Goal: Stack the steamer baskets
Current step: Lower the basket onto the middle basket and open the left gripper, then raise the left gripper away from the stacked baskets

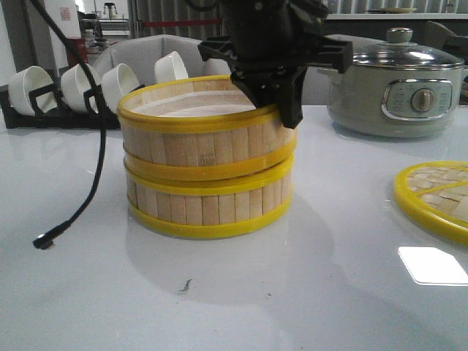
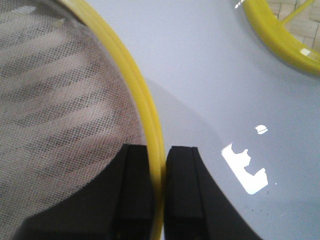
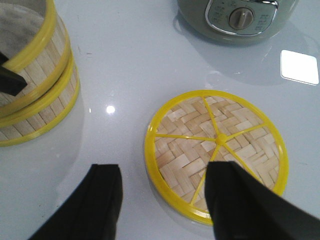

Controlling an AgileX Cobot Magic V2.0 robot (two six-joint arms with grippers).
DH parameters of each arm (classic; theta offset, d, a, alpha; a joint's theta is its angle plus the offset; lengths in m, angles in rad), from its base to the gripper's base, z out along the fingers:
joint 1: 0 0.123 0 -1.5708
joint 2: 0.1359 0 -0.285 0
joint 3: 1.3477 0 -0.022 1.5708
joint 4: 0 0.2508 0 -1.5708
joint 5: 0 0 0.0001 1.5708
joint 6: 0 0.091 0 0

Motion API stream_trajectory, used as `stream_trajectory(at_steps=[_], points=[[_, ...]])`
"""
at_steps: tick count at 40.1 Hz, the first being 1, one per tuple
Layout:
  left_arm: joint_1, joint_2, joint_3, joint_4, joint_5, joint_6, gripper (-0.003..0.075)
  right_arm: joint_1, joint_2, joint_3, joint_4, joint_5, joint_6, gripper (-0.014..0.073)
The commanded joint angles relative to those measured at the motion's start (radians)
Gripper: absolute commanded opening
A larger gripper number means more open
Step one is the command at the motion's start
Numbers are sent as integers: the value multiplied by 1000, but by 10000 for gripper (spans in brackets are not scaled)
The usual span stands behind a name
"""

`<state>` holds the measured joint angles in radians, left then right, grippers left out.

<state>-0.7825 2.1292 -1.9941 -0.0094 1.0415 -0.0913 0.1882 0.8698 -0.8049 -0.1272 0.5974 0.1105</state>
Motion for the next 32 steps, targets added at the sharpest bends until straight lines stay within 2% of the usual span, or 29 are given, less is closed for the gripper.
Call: stream_trajectory(at_steps=[1,21,26,30,32], points=[[0,-56,-36,-4,-50,-2,94,0,-5,-35,-15,-73,1,470],[0,-56,-36,9,-65,-2,119,0,-5,-35,-15,-73,1,470],[0,-56,-36,9,-70,-2,264,0,-5,-35,-15,-73,1,470],[0,-56,-36,9,-70,-3,414,0,-5,-35,-15,-73,1,470],[0,-56,-36,9,-70,-3,447,0,-5,-35,-15,-73,1,470]])
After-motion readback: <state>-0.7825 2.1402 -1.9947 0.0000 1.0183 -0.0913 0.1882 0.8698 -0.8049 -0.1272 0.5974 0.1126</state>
